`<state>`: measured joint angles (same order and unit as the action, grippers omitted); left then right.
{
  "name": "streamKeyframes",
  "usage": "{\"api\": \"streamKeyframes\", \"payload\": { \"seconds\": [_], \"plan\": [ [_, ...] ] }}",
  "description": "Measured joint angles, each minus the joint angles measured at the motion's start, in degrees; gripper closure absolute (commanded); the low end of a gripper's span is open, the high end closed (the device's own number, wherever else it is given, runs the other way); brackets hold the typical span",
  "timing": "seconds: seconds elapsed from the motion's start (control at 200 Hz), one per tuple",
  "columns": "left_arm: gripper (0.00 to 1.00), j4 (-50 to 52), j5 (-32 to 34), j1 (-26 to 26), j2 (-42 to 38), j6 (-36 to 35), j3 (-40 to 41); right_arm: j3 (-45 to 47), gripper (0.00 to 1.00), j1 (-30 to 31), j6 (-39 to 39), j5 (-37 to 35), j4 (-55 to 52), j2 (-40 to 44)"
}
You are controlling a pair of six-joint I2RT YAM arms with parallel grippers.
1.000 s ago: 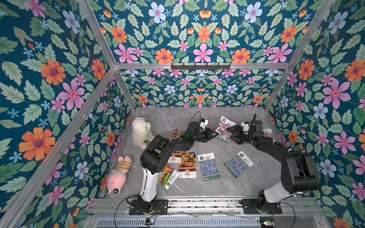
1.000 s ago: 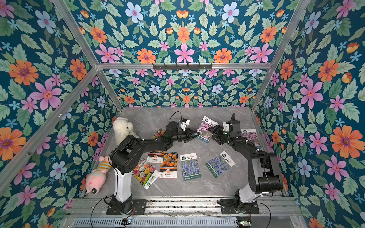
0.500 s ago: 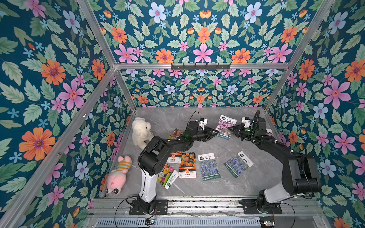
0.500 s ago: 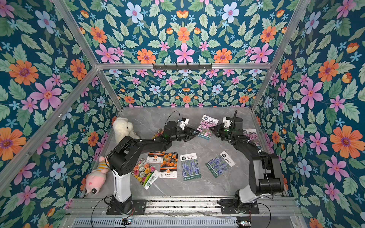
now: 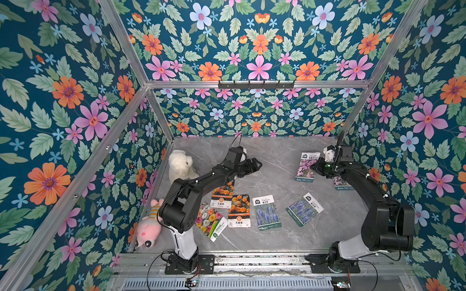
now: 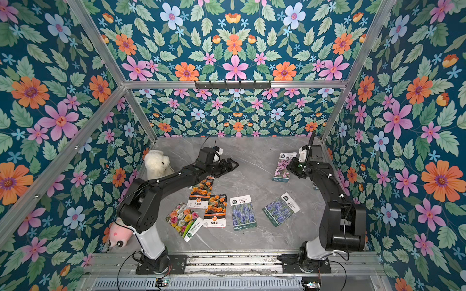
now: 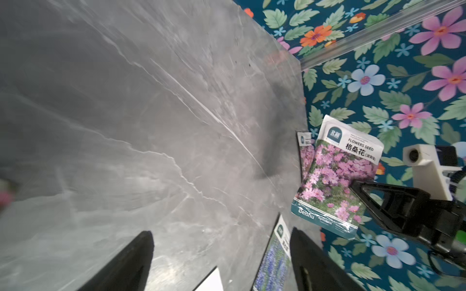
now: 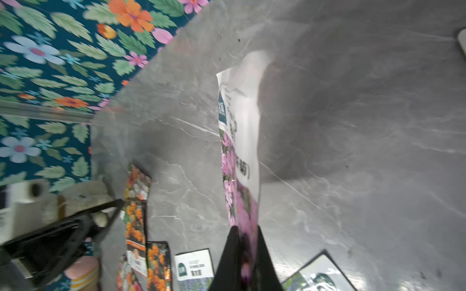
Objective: Arrange the seed packets in a row
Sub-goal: Place the seed packet at the center of the board.
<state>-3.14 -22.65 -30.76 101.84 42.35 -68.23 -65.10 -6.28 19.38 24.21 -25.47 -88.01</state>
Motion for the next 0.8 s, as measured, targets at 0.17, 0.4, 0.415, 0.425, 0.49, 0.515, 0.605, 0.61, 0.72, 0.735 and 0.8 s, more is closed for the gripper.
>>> {"api": "streamKeyframes", "payload": {
  "seconds": [0.17, 0.4, 0.415, 0.425, 0.49, 0.515, 0.605, 0.61, 0.72, 0.735, 0.8],
  "plan": [
    [0.02, 7.6, 5.2, 2.2, -3.9, -5.9, -1.6, -4.9, 0.98, -1.8, -5.9, -0.8, -6.9, -6.7],
    [0.01, 13.2, 9.3, 3.7, -6.8, -10.1, -1.2, -12.9, 0.71, -2.7, -11.0, -2.3, -13.4, -17.4],
    [0.0, 13.4, 9.5, 3.8, -6.9, -10.4, -1.1, -13.3, 0.68, -2.7, -11.0, -2.8, -13.8, -17.7],
    [0.0, 13.6, 9.7, 3.8, -7.0, -10.5, -1.0, -13.7, 0.66, -2.8, -11.1, -3.3, -14.1, -18.0],
    [0.0, 14.4, 10.6, 3.9, -7.4, -11.0, -0.5, -16.3, 0.48, -2.8, -11.0, -7.2, -15.9, -19.5],
    [0.0, 14.8, 10.9, 4.0, -7.5, -11.2, -0.3, -17.3, 0.43, -2.8, -10.9, -9.2, -16.7, -20.1],
    [0.0, 15.9, 12.5, 4.5, -8.0, -11.7, 0.1, -19.4, 0.33, -2.3, -10.4, -15.1, -18.5, -20.8],
    [0.0, 16.0, 12.6, 4.5, -8.1, -11.7, 0.1, -19.4, 0.32, -2.2, -10.4, -15.3, -18.6, -20.8],
    [0.0, 16.6, 13.9, 4.9, -9.0, -12.3, 0.8, -18.9, 0.22, 0.7, -8.7, -22.1, -20.2, -19.1],
    [0.0, 16.7, 14.0, 5.0, -9.1, -12.3, 0.9, -18.6, 0.22, 1.4, -8.3, -22.8, -20.2, -18.7],
    [0.0, 17.0, 14.8, 5.2, -9.3, -12.3, 1.3, -17.4, 0.2, 4.2, -6.1, -25.4, -20.6, -17.6]
  ]
}}
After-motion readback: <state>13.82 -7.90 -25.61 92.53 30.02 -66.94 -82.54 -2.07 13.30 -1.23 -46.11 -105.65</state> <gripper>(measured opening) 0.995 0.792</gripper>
